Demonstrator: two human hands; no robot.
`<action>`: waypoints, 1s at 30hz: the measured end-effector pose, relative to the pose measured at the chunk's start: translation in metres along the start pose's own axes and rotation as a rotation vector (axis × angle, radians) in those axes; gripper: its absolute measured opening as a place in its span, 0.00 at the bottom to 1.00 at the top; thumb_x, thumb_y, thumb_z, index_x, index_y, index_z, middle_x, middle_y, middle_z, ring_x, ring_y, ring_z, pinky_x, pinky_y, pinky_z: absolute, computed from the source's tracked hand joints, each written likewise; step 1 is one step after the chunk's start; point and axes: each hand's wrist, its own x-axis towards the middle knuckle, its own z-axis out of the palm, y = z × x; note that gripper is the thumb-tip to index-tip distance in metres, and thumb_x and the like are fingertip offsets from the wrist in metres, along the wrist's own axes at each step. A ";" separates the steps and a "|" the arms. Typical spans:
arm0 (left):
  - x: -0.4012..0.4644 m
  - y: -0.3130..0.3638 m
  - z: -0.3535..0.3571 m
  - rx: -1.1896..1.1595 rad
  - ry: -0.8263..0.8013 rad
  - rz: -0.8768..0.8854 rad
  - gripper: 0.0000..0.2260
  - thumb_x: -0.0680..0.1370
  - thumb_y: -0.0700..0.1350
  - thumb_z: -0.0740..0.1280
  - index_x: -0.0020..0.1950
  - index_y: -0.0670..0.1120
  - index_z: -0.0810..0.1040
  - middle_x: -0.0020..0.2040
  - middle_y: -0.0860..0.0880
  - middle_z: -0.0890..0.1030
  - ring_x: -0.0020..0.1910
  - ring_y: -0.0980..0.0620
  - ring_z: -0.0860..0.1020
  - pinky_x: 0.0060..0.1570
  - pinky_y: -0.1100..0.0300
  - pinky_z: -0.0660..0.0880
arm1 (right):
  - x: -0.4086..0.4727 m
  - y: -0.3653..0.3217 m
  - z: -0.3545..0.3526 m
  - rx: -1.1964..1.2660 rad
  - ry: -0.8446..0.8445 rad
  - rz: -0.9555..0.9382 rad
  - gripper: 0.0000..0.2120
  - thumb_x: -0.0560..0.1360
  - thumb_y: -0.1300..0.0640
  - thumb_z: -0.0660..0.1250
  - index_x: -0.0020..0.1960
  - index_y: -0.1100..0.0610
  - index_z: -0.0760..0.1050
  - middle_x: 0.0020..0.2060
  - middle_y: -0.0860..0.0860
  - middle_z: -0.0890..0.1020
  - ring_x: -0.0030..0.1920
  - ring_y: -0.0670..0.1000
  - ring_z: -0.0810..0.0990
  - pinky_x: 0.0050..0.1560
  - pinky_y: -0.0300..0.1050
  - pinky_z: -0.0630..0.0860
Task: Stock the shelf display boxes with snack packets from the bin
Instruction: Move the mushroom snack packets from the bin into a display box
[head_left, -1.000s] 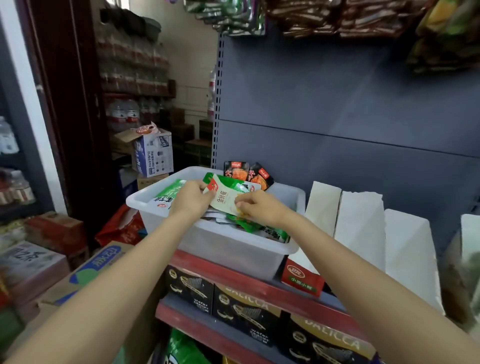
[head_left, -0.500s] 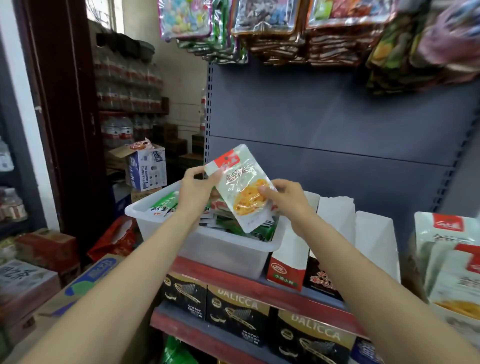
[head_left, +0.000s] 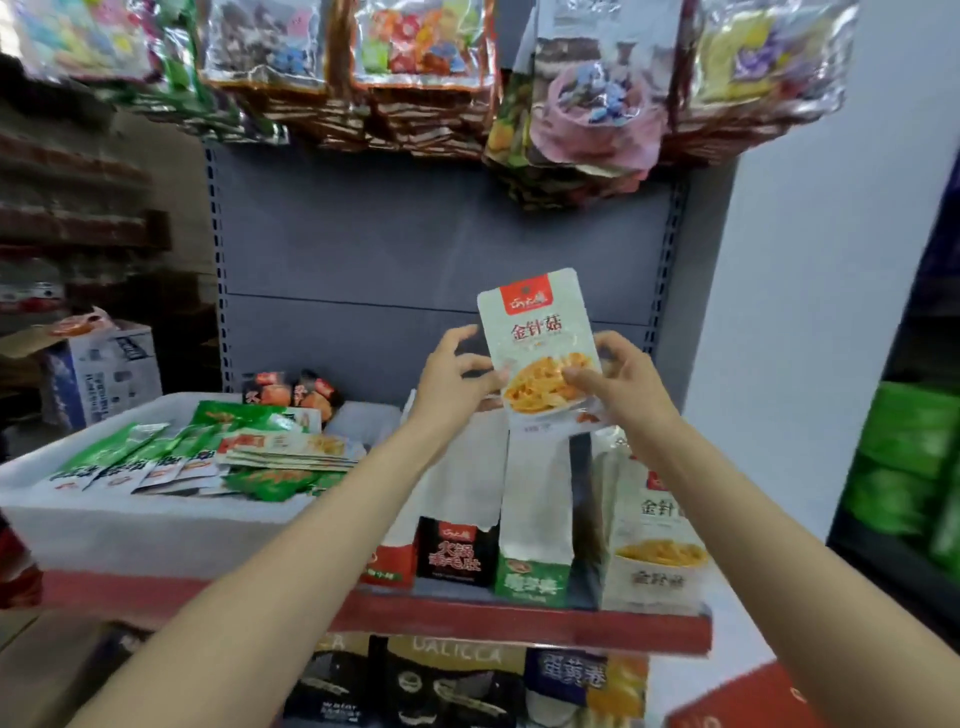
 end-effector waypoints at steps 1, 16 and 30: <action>0.005 -0.001 0.014 0.020 -0.020 0.003 0.20 0.76 0.33 0.67 0.65 0.44 0.68 0.46 0.48 0.79 0.44 0.54 0.79 0.35 0.65 0.79 | 0.002 0.003 -0.012 -0.014 0.016 -0.010 0.08 0.74 0.62 0.69 0.45 0.51 0.72 0.42 0.49 0.82 0.37 0.48 0.82 0.25 0.37 0.75; 0.035 -0.030 0.122 0.398 -0.097 0.121 0.09 0.74 0.39 0.70 0.49 0.48 0.72 0.42 0.51 0.80 0.42 0.54 0.80 0.38 0.58 0.80 | 0.026 0.071 -0.111 -0.486 0.136 0.048 0.15 0.67 0.57 0.76 0.48 0.64 0.76 0.45 0.55 0.82 0.44 0.54 0.80 0.46 0.51 0.78; 0.024 -0.028 0.114 0.611 -0.231 0.154 0.23 0.73 0.39 0.71 0.63 0.54 0.69 0.45 0.52 0.78 0.42 0.55 0.79 0.42 0.63 0.76 | 0.012 0.083 -0.122 -0.350 -0.015 0.108 0.04 0.72 0.65 0.70 0.45 0.60 0.75 0.42 0.50 0.82 0.43 0.51 0.83 0.40 0.44 0.80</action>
